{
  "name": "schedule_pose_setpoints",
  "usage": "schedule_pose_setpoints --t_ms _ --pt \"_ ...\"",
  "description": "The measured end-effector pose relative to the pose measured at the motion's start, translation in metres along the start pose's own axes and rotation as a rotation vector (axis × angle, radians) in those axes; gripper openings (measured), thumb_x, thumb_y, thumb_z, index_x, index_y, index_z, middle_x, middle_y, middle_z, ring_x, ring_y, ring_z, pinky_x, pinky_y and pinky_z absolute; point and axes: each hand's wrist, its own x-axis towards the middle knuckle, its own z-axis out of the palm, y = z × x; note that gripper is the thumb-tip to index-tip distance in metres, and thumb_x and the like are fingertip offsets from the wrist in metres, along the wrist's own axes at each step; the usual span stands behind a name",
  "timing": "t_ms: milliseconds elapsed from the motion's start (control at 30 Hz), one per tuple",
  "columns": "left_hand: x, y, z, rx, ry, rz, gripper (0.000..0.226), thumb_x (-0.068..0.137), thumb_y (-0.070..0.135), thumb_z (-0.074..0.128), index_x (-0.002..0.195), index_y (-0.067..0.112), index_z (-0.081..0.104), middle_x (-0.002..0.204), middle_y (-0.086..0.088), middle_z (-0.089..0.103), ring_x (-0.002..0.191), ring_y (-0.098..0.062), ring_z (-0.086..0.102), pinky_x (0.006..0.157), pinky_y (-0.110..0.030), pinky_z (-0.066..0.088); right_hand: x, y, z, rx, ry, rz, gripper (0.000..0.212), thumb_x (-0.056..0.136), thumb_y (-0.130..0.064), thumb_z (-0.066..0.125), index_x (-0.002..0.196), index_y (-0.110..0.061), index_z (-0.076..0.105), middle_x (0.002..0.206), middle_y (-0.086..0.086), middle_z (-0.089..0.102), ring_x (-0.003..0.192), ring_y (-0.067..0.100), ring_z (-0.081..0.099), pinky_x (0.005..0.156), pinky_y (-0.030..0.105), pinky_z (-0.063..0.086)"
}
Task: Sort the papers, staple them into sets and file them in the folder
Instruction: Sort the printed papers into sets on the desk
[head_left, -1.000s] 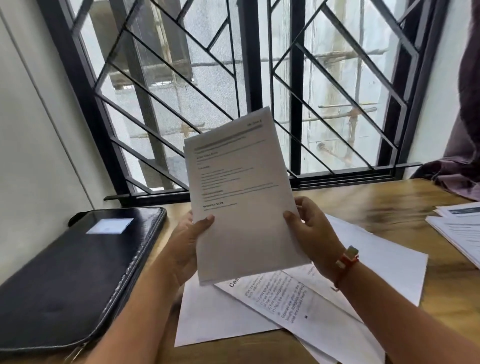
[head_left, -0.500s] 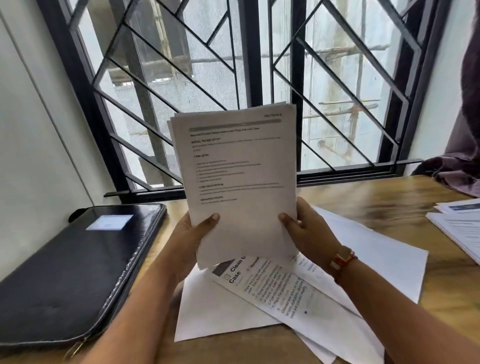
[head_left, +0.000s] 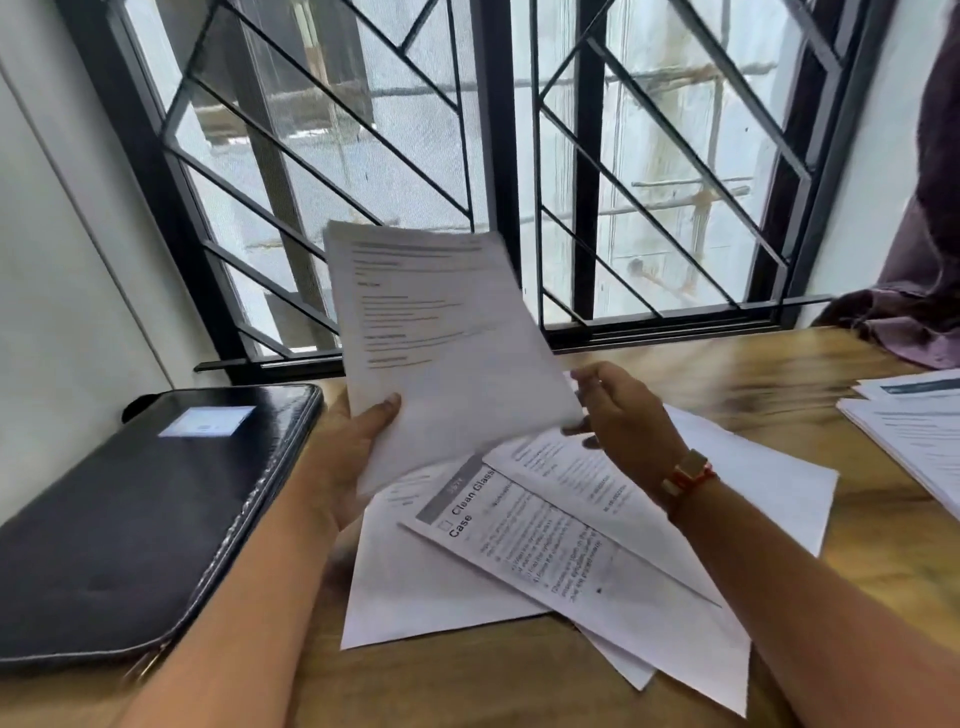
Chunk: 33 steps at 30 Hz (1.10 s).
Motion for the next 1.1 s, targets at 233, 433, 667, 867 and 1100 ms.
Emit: schedule_pose_setpoints --t_ms 233,433,667,867,1100 --pt "0.003 0.000 -0.005 -0.194 0.093 -0.146 0.033 0.098 0.011 0.057 0.131 0.010 0.060 0.089 -0.011 0.076 0.071 -0.024 0.074 0.055 -0.036 0.061 0.004 0.021 -0.031 -0.945 -0.099 0.154 0.046 0.093 -0.058 0.051 0.120 -0.021 0.061 0.115 0.008 0.068 0.105 0.031 0.063 0.079 0.036 0.047" --pt "-0.002 -0.002 0.001 -0.145 0.101 -0.123 0.021 0.100 0.009 0.054 0.120 0.008 0.060 0.077 -0.006 0.076 0.062 -0.017 0.073 0.044 -0.024 0.054 -0.003 0.020 -0.027 -0.993 -0.182 0.145 0.046 0.091 -0.062 0.052 0.115 -0.024 0.064 0.113 0.004 0.068 0.104 0.026 0.062 0.078 0.033 0.047" --pt "-0.001 0.000 -0.001 -0.135 0.115 -0.132 0.020 0.100 0.011 0.055 0.119 0.011 0.061 0.079 -0.005 0.075 0.060 -0.016 0.072 0.043 -0.021 0.052 -0.015 0.002 -0.007 -0.812 -0.370 -0.032 0.037 0.092 -0.057 0.056 0.104 -0.026 0.073 0.101 -0.003 0.072 0.090 0.015 0.061 0.077 0.030 0.053" --pt "-0.002 -0.001 0.001 -0.127 0.114 -0.105 0.041 0.100 0.009 0.055 0.141 0.008 0.052 0.084 -0.005 0.075 0.062 -0.015 0.073 0.043 -0.021 0.052 -0.017 -0.001 -0.011 -0.751 -0.382 -0.097 0.038 0.091 -0.057 0.057 0.114 -0.029 0.070 0.114 -0.005 0.070 0.106 0.015 0.061 0.089 0.033 0.051" --pt "0.001 -0.004 -0.002 -0.123 0.106 -0.094 0.039 0.099 0.009 0.057 0.138 0.009 0.055 0.085 -0.004 0.075 0.064 -0.015 0.074 0.045 -0.022 0.053 -0.018 0.005 0.000 -0.808 -0.483 -0.118 0.037 0.090 -0.060 0.056 0.113 -0.035 0.070 0.115 -0.007 0.068 0.107 0.016 0.056 0.091 0.034 0.050"
